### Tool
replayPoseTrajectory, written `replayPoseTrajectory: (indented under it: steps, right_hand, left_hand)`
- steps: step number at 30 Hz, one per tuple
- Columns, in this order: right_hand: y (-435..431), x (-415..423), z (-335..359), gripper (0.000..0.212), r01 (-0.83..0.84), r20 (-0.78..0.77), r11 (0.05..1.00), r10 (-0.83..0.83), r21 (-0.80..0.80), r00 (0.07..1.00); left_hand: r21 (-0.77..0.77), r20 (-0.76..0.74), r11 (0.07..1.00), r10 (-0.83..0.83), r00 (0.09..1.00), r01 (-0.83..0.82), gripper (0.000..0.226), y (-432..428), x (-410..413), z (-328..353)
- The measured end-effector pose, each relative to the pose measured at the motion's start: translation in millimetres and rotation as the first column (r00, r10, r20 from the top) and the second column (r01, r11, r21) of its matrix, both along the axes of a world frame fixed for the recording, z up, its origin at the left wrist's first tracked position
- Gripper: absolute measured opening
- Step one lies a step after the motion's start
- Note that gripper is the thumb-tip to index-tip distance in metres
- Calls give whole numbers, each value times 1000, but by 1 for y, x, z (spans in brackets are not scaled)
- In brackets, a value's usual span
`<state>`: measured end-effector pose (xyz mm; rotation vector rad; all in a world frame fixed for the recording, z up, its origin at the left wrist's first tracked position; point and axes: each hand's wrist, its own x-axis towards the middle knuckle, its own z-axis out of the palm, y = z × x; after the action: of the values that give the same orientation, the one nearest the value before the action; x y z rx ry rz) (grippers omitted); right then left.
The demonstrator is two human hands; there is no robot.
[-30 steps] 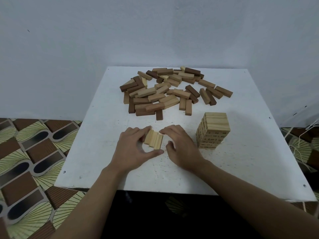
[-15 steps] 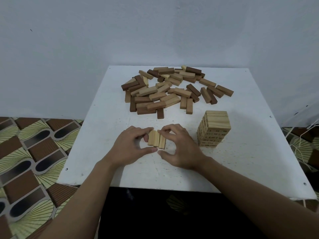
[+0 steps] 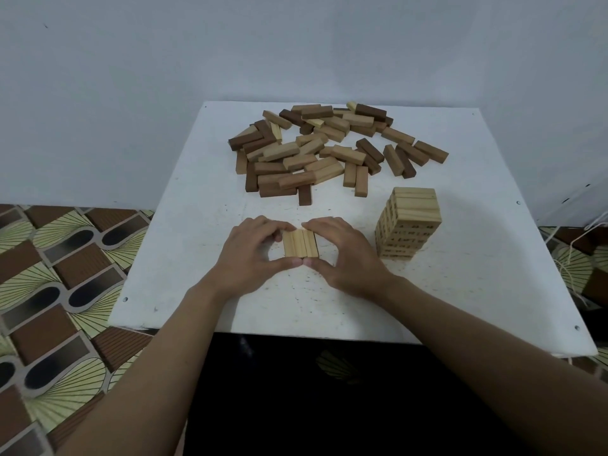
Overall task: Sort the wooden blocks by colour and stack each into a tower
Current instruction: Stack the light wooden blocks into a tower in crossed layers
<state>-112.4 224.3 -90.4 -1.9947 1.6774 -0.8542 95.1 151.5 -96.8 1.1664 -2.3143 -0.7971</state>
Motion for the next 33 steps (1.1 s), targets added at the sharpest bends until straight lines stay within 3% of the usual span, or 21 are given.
replayPoseTrajectory:
  steps: [15, 20, 26, 33]
  right_hand:
    - [-7, 0, 4, 62, -42, -22, 997, 44, 68, 999]
    - [-9, 1, 6, 62, -67, -17, 991, 69, 117, 997]
    - [-9, 4, 11, 55, -72, -20, 986, 76, 151, 997]
    - [-7, 12, 23, 48, -78, -138, 975, 108, 208, 984]
  left_hand:
    - [82, -32, 996, -23, 999, 26, 56, -2, 1, 3]
    - [99, -38, 995, 5, 999, -2, 69, 0, -2, 8]
    - [159, -71, 986, -29, 997, 40, 68, 0, 0, 10]
    - [169, -69, 984, -50, 996, 61, 64, 6, -1, 18]
